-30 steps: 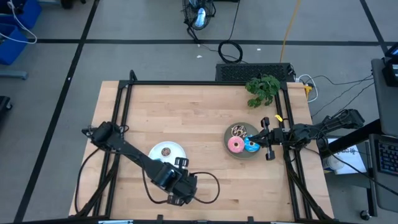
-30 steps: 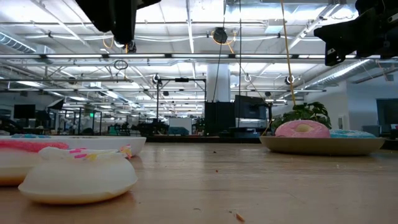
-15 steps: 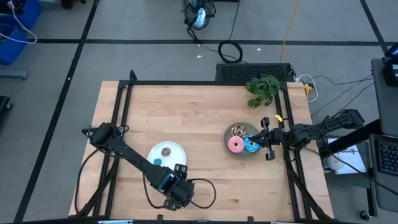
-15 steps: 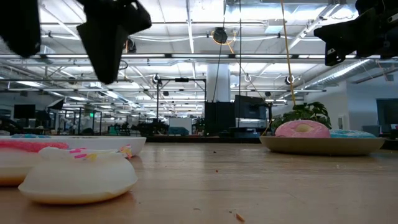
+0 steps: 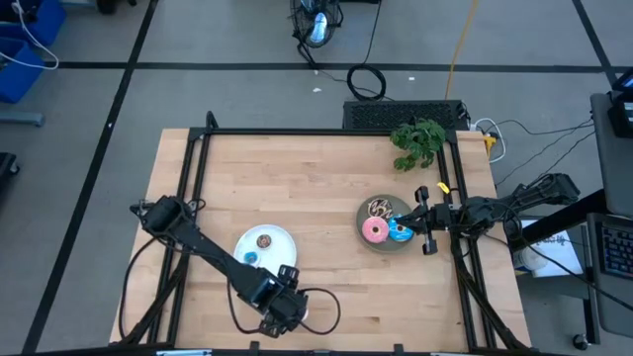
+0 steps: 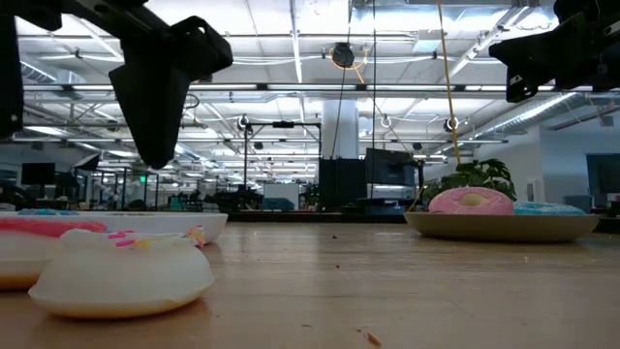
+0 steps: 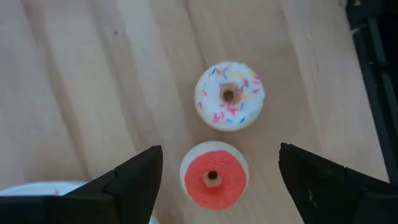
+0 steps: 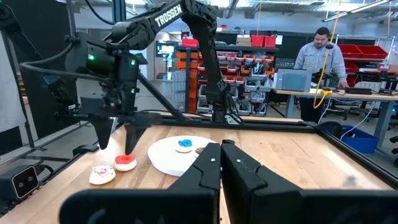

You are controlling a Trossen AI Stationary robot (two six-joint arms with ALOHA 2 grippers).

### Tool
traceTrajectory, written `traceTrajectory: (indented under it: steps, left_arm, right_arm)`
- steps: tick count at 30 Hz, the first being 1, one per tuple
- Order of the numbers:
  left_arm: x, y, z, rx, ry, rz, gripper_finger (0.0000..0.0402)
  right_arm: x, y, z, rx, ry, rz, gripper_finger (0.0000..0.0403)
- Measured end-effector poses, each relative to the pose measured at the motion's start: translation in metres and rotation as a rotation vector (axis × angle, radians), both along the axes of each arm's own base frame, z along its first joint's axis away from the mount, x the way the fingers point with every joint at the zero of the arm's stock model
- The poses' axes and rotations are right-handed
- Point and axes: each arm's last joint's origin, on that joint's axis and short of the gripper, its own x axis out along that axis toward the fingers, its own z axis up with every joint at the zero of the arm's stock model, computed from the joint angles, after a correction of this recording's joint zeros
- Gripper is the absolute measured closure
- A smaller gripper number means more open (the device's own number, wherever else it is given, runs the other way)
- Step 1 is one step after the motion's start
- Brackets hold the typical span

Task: Pick & Place donuts
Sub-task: Put the small orange donut on the white plate

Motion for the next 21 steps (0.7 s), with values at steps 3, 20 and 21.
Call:
traceTrajectory:
  steps: [3, 20, 21]
  left_arm:
    - [-0.002, 0.001, -0.007, -0.001, 0.003, -0.023, 0.0082]
    - [-0.008, 0.007, -0.031, -0.047, 0.029, 0.022, 0.0082]
    - [-0.007, 0.007, -0.031, -0.047, 0.029, 0.023, 0.0082]
  right_arm:
    - [0.000, 0.000, 0.000, 0.000, 0.000, 0.000, 0.0403]
    - [0.000, 0.000, 0.000, 0.000, 0.000, 0.000, 0.0403]
    - [0.000, 0.000, 0.000, 0.000, 0.000, 0.000, 0.0403]
